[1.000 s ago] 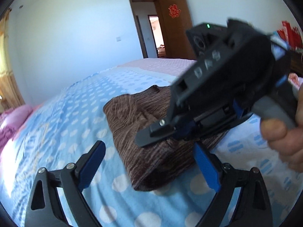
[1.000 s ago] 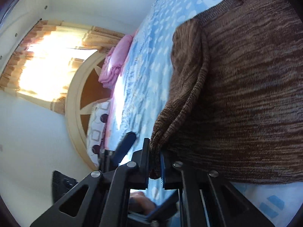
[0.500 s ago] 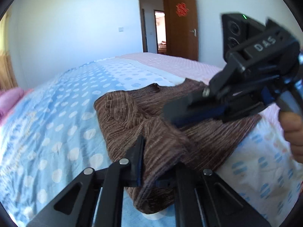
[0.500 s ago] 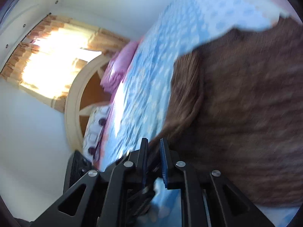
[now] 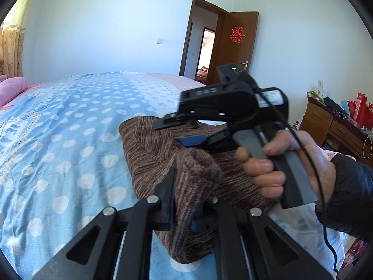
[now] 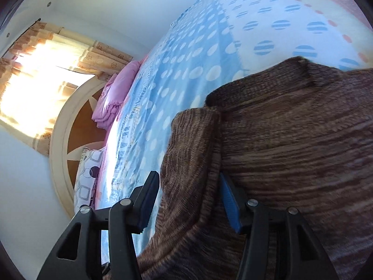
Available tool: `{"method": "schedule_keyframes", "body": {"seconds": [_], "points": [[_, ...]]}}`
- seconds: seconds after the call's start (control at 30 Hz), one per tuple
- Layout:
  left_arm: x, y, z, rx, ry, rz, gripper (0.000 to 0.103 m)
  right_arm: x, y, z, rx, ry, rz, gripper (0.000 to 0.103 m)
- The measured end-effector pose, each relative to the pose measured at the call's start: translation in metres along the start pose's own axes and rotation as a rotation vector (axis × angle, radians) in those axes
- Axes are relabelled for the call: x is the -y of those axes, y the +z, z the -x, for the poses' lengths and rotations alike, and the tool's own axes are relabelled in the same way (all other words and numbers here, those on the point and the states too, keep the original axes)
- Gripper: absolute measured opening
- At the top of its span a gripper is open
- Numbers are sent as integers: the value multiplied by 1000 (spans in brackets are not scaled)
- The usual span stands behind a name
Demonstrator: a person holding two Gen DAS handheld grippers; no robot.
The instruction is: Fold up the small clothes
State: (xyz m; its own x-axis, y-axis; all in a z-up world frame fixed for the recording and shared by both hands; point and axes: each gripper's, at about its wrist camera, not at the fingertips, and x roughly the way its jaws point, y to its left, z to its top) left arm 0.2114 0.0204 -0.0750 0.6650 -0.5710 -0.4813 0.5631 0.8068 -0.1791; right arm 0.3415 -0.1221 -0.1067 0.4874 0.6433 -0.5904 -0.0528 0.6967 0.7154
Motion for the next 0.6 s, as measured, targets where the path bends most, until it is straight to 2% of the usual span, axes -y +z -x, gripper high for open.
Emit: {"method": "schedule_keyframes", "body": {"seconds": [0.03, 0.07, 0.1, 0.13, 0.3, 0.4, 0.5, 0.6], "points": [[-1, 0, -5, -3, 1, 0, 10, -3, 1, -4, 0, -12, 13, 54], [-3, 1, -8, -8, 2, 1, 10, -6, 2, -8, 6, -32, 30, 42], [-3, 1, -9, -15, 8, 1, 10, -10, 2, -10, 8, -58, 47, 11], [-5, 1, -12, -21, 13, 1, 10, -12, 2, -13, 3, -71, 60, 7], [2, 8, -12, -8, 34, -9, 10, -30, 3, 8, 71, -109, 170, 7], [13, 19, -11, 15, 12, -4, 10, -36, 9, 33, 93, -120, 217, 7], [33, 31, -13, 36, -16, -41, 10, -32, 18, 62, 112, -139, 248, 7], [59, 41, -19, 45, -71, -75, 10, -21, 27, 92, 122, -170, 280, 7]]}}
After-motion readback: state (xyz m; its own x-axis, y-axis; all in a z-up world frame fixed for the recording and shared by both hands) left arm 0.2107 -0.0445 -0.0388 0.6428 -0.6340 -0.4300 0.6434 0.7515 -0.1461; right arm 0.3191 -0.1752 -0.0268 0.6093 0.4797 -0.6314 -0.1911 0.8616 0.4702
